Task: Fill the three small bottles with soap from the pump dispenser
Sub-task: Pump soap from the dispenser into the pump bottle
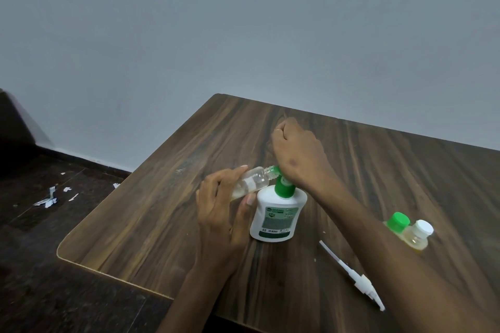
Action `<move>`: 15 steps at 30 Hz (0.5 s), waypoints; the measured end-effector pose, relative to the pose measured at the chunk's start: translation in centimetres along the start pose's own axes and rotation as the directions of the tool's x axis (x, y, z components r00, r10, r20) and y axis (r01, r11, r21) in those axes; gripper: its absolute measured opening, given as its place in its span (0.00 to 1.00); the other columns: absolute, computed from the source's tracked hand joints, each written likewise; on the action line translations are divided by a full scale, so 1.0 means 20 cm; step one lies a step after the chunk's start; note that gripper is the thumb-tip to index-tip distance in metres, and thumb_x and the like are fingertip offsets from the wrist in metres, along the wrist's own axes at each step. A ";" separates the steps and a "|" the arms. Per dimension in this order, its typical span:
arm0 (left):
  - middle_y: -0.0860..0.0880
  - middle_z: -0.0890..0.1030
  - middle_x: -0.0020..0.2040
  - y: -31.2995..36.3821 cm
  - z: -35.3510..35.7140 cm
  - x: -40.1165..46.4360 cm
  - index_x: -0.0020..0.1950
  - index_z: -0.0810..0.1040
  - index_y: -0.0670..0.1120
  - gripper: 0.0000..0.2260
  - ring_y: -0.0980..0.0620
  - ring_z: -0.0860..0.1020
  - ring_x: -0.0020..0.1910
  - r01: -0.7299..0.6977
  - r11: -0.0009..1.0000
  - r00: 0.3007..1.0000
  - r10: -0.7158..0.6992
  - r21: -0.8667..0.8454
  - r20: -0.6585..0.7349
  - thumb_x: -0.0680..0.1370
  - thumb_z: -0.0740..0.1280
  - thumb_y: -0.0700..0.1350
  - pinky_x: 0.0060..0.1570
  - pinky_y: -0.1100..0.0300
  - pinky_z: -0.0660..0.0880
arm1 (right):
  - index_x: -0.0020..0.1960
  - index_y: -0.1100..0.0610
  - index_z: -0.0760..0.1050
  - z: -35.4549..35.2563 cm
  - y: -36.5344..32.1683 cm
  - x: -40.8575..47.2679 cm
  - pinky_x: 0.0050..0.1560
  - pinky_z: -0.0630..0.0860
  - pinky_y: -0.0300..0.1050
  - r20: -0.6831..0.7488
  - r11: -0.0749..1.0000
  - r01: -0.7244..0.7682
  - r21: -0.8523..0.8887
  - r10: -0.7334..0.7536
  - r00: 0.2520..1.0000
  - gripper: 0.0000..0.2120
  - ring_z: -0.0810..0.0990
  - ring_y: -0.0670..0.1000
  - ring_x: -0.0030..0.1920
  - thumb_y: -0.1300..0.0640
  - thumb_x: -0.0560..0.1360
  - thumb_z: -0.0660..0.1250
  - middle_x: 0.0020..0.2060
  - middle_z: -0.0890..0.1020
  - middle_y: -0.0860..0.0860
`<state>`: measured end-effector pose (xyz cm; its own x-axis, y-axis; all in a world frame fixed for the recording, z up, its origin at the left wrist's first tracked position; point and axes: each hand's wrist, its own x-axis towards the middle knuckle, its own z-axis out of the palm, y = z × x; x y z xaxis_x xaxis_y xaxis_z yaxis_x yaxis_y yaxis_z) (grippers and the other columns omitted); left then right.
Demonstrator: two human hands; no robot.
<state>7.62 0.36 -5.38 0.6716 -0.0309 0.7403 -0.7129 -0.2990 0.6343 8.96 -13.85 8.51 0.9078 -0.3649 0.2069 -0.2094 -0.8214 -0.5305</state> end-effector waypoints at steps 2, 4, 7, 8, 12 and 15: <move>0.50 0.78 0.62 0.00 0.00 0.00 0.72 0.77 0.50 0.16 0.48 0.77 0.60 -0.001 1.000 1.000 0.001 0.009 0.003 0.84 0.64 0.49 0.55 0.44 0.76 | 0.56 0.54 0.71 0.01 0.01 0.00 0.60 0.75 0.63 0.016 1.000 -0.009 0.006 0.009 1.000 0.12 0.76 0.49 0.42 0.51 0.85 0.50 0.42 0.77 0.48; 0.49 0.78 0.63 0.00 0.00 0.00 0.72 0.77 0.49 0.16 0.48 0.77 0.60 -0.001 1.000 1.000 0.001 0.015 0.005 0.84 0.65 0.48 0.55 0.43 0.76 | 0.56 0.54 0.71 0.01 0.01 0.00 0.60 0.76 0.63 0.044 0.999 -0.030 0.013 0.029 0.999 0.13 0.78 0.51 0.43 0.50 0.85 0.50 0.42 0.78 0.48; 0.50 0.78 0.63 0.00 0.00 0.00 0.72 0.77 0.50 0.16 0.48 0.78 0.61 -0.001 1.000 1.000 0.001 0.012 0.011 0.84 0.64 0.48 0.56 0.43 0.76 | 0.56 0.53 0.70 0.00 0.01 0.00 0.61 0.76 0.63 0.017 1.000 -0.005 0.024 0.004 1.000 0.12 0.77 0.49 0.42 0.50 0.85 0.50 0.42 0.77 0.48; 0.50 0.78 0.63 0.00 0.00 0.00 0.72 0.77 0.50 0.16 0.48 0.77 0.60 -0.001 1.000 1.000 0.001 0.014 0.012 0.84 0.64 0.49 0.56 0.42 0.77 | 0.55 0.53 0.70 0.00 0.01 0.00 0.61 0.75 0.63 0.011 1.000 -0.002 0.030 0.002 1.000 0.12 0.76 0.48 0.42 0.51 0.85 0.50 0.42 0.77 0.47; 0.48 0.78 0.63 -0.01 0.00 0.00 0.72 0.78 0.49 0.16 0.46 0.77 0.61 0.013 1.000 1.000 -0.013 0.024 0.015 0.85 0.64 0.49 0.56 0.43 0.77 | 0.56 0.54 0.70 0.01 0.01 0.00 0.62 0.75 0.63 0.050 0.999 -0.040 0.030 0.038 0.998 0.12 0.75 0.47 0.40 0.50 0.85 0.51 0.41 0.77 0.48; 0.48 0.78 0.63 -0.01 0.00 -0.01 0.72 0.78 0.49 0.16 0.46 0.78 0.60 0.020 1.000 1.000 -0.020 0.023 0.019 0.84 0.65 0.48 0.56 0.44 0.76 | 0.57 0.54 0.70 0.00 0.00 0.00 0.61 0.75 0.62 0.023 1.000 -0.004 0.004 0.004 1.000 0.12 0.76 0.48 0.41 0.50 0.85 0.50 0.41 0.77 0.47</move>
<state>7.66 0.39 -5.56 0.6896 -0.0434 0.7229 -0.6948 -0.3210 0.6436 8.99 -13.95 8.48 0.9151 -0.3578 0.1861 -0.2112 -0.8183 -0.5345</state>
